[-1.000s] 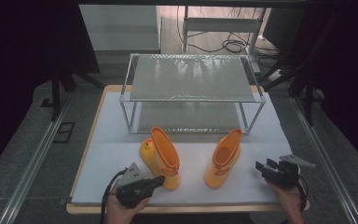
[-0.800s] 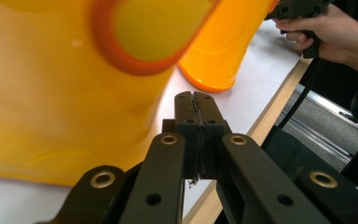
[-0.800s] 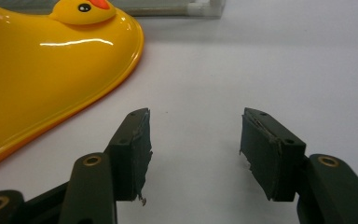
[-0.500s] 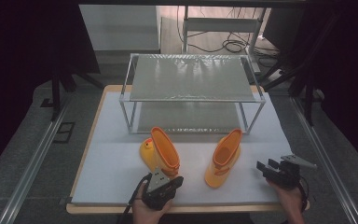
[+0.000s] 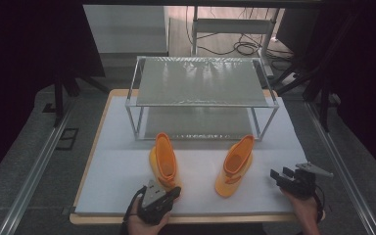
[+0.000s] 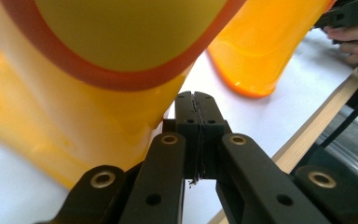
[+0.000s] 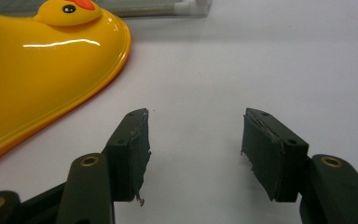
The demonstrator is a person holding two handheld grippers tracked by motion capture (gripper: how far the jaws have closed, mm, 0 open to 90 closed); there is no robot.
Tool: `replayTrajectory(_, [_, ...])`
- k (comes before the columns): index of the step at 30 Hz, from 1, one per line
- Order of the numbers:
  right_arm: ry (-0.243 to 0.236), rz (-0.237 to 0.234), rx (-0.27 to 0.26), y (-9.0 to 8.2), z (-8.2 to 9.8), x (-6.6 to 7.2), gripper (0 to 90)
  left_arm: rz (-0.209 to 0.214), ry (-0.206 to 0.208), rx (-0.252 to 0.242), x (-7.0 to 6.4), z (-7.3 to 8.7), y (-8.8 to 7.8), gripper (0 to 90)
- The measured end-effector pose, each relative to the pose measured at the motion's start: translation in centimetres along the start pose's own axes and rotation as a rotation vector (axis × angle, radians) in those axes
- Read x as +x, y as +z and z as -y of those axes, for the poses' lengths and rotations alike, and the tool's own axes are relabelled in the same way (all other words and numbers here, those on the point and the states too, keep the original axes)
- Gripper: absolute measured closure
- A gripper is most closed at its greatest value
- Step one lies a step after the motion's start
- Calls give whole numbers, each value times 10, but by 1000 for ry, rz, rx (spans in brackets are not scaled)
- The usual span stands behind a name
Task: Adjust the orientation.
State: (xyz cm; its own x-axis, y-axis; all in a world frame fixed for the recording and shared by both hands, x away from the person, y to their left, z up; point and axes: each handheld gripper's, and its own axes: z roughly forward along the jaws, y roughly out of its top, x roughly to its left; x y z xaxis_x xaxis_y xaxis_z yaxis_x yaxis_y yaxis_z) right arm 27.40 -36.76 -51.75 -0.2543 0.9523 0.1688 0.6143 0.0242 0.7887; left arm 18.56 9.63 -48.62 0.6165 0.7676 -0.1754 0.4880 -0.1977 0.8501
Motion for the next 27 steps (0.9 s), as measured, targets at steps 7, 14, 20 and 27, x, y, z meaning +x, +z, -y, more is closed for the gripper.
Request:
replayTrajectory(7, [-3, 1, 4, 2, -1, 2, 403, -59, -20, -12, 22, 13, -30, 895])
replayTrajectory(14, [-3, 2, 12, 3, -1, 2, 402, -124, -63, -24, 46, 21, -49, 887])
replayTrajectory(20, [0, 4, 10, 2, -1, 1, 402, -144, -79, -24, 55, 23, -55, 881])
replayTrajectory(27, [-6, 1, 14, 3, 0, 1, 402, -121, -79, -15, 54, 22, -54, 823])
